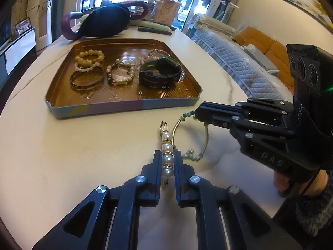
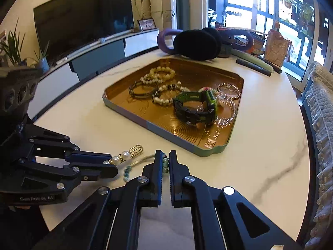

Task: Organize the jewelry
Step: 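Grasp the pearl safety pin with the left tool while the right tool grasps the green bead bracelet, then carry the pin and green bracelet over the copper tray with both tools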

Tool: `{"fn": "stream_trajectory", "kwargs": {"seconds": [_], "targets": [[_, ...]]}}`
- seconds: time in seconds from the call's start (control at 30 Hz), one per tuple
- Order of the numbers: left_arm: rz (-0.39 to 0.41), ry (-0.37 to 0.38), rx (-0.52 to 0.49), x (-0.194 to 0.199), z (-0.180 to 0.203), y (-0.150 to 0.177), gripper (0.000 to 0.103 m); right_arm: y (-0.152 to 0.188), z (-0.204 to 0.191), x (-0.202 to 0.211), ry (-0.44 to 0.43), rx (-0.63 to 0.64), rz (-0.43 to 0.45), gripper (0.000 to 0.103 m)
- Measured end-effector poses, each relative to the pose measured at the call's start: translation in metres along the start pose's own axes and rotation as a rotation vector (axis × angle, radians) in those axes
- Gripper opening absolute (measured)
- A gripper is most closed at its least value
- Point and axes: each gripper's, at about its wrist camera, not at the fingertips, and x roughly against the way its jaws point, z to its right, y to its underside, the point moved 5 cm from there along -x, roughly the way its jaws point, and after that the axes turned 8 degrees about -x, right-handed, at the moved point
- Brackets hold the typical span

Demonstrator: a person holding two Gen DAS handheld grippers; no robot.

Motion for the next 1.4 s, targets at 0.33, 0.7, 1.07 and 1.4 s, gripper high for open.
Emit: {"fn": "stream_trajectory", "kwargs": {"seconds": [0.33, 0.7, 1.07, 1.4], "targets": [[0.006, 0.011, -0.006, 0.007, 0.005, -0.003, 0.012, -0.011, -0.001, 0.018, -0.027, -0.05, 0.039, 0.005], [0.085, -0.085, -0.015, 0.037, 0.007, -0.01, 0.012, -0.021, -0.002, 0.052, 0.012, -0.052, 0.111, 0.005], [0.196, -0.215, -0.027, 0.092, 0.0, -0.046, 0.012, -0.043, 0.002, 0.089, 0.044, -0.064, 0.188, 0.005], [0.335, -0.246, -0.022, 0.136, -0.013, -0.106, 0.012, -0.103, 0.004, 0.12, 0.041, -0.038, 0.309, 0.005]]}}
